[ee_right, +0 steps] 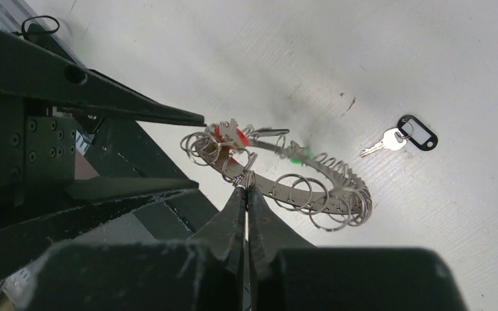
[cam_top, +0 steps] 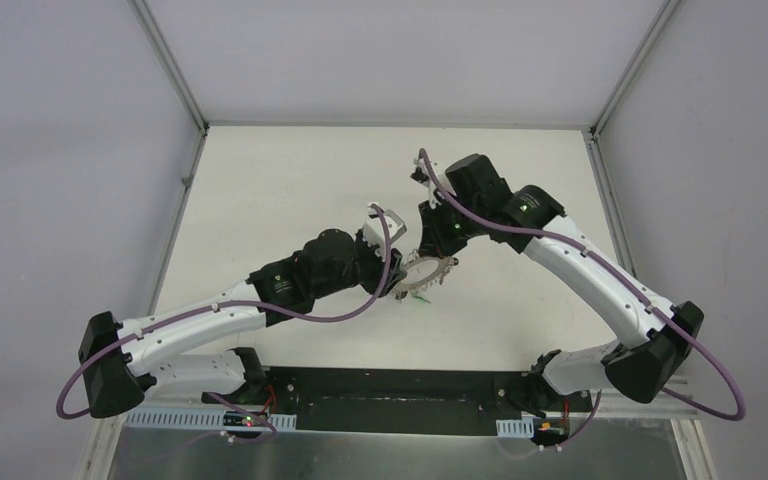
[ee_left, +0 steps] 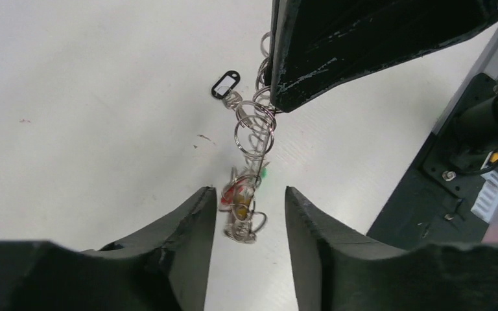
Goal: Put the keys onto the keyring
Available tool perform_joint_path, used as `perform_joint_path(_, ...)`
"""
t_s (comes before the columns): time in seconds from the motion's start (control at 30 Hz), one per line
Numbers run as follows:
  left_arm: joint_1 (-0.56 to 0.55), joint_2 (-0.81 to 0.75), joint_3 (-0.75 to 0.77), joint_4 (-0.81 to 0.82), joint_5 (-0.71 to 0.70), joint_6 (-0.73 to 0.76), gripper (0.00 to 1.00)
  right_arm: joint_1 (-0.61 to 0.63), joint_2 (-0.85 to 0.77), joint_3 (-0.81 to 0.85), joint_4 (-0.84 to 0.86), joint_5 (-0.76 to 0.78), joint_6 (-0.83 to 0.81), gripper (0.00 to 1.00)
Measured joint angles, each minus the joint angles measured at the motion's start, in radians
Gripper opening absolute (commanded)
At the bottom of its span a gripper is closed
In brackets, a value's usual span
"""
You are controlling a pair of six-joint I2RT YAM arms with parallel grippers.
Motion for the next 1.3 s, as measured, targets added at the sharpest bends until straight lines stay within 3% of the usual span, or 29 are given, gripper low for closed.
perform_joint_path(0.17,0.0,-0.039,-0.008,-0.007,0.02,0.027,0.73,0.0,0.047,0.061,-0.089,-0.043,-0.064,0.0)
perform_joint_path(0.3,0.0,-0.126,-0.063,0.051,0.088,0.083,0.77,0.0,0.081,0.121,-0.163,-0.107,-0.136,0.0)
perform_joint_path(0.53,0.0,-0.259,-0.207,0.216,0.195,0.171,0.64,0.0,0.111,0.18,-0.265,-0.255,-0.275,0.0)
perform_joint_path(0.73,0.0,-0.264,-0.225,0.284,0.268,0.188,0.6,0.0,0.109,0.175,-0.298,-0.38,-0.414,0.0)
perform_joint_path(0.93,0.0,-0.239,-0.224,0.32,0.32,0.18,0.34,0.0,0.069,0.118,-0.292,-0.441,-0.513,0.0)
perform_joint_path(1.3,0.0,-0.197,-0.214,0.327,0.311,0.17,0.32,0.0,0.002,0.055,-0.253,-0.539,-0.605,0.0)
